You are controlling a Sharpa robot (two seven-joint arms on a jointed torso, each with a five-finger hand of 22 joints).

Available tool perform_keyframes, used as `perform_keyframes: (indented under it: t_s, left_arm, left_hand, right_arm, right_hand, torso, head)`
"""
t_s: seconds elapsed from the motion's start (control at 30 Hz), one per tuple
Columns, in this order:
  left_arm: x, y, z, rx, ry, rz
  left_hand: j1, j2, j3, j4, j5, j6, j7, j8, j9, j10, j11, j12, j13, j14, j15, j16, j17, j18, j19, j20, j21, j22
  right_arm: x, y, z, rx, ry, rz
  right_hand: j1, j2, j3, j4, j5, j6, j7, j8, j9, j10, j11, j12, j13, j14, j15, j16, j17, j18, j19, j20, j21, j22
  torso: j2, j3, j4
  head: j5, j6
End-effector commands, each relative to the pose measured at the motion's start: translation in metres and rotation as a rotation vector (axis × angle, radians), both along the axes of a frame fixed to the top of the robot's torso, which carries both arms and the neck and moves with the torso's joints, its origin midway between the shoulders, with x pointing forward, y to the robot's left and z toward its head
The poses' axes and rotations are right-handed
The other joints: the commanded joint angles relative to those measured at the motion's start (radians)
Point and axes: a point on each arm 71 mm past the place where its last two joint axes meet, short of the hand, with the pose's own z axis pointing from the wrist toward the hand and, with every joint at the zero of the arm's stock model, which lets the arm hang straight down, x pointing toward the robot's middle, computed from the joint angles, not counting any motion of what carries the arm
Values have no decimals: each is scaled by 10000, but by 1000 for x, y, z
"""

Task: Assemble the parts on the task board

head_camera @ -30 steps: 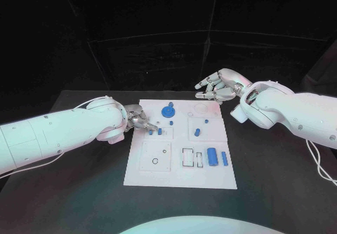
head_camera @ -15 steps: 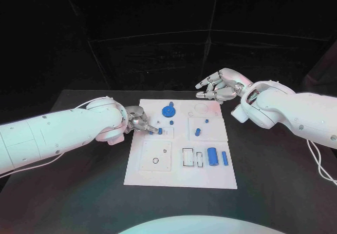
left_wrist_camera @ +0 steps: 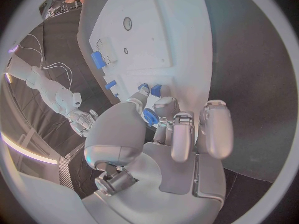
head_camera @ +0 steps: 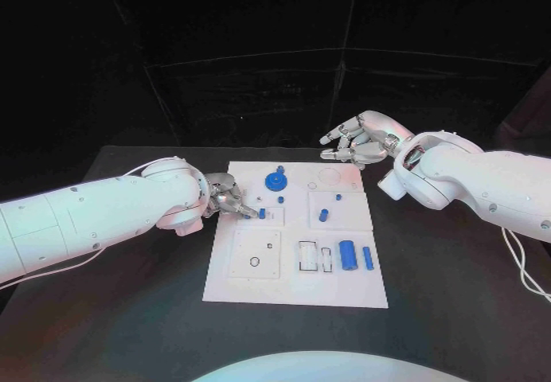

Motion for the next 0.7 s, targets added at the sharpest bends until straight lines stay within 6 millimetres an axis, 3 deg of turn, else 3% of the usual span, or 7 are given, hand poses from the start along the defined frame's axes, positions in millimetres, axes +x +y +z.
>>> perform_keyframes:
  t_s: [0.03, 0.47, 0.6, 0.7]
  left_arm:
    - [0, -3, 0, 16, 121, -82]
    - [2, -8, -1, 24, 100, -109]
    - [2, -9, 0, -20, 52, -106]
    - [2, -9, 0, -55, 36, -139]
  left_hand:
    - [122, 34, -39, -27, -6, -52, 9, 6, -12, -76, 7, 27, -4, 1072, -39, 32, 2634, 47, 166, -49, -60, 113]
    - [463, 241, -6, -176, -7, -126, 34, -52, -52, -125, 26, -29, -67, 1072, -27, 32, 2634, 58, 146, -41, -114, 69]
    - [932, 481, 278, -434, -4, -243, 36, -166, -125, -169, 20, -75, -112, 1072, -29, 32, 2634, 61, 141, -38, -128, 64]
    - [1626, 756, 874, -891, 2, -337, 7, -284, -213, -230, -9, -132, -148, 1072, -61, 32, 2634, 69, 136, -61, -146, 55]
  right_arm:
    - [0, 1, 1, 26, -67, 103]
    - [-1, 2, 2, 28, -67, 106]
    - [-1, 1, 2, 26, -64, 107]
    - [-1, 1, 2, 24, -61, 108]
  right_hand:
    - [-31, 92, -66, 20, 53, -74, -25, 48, -5, -57, 5, -42, -8, -45, 12, -46, 7, 130, -53, -3, -35, -9]
    - [-31, 92, -66, 20, 53, -74, -25, 48, -5, -57, 5, -42, -8, -45, 12, -46, 7, 130, -53, -3, -35, -9]
    - [-31, 92, -66, 20, 53, -74, -25, 48, -5, -57, 5, -42, -8, -45, 12, -46, 7, 130, -53, -3, -35, -9]
    - [-31, 92, -66, 20, 53, -74, -25, 48, -5, -57, 5, -42, -8, -45, 12, -46, 7, 130, -53, -3, -35, -9]
  torso:
    - [4, 0, -6]
    - [0, -1, 3]
    - [-3, 0, -2]
    - [-2, -1, -2]
  head:
    - [-6, -8]
    - [-20, -46]
    - [-22, -43]
    - [-26, -41]
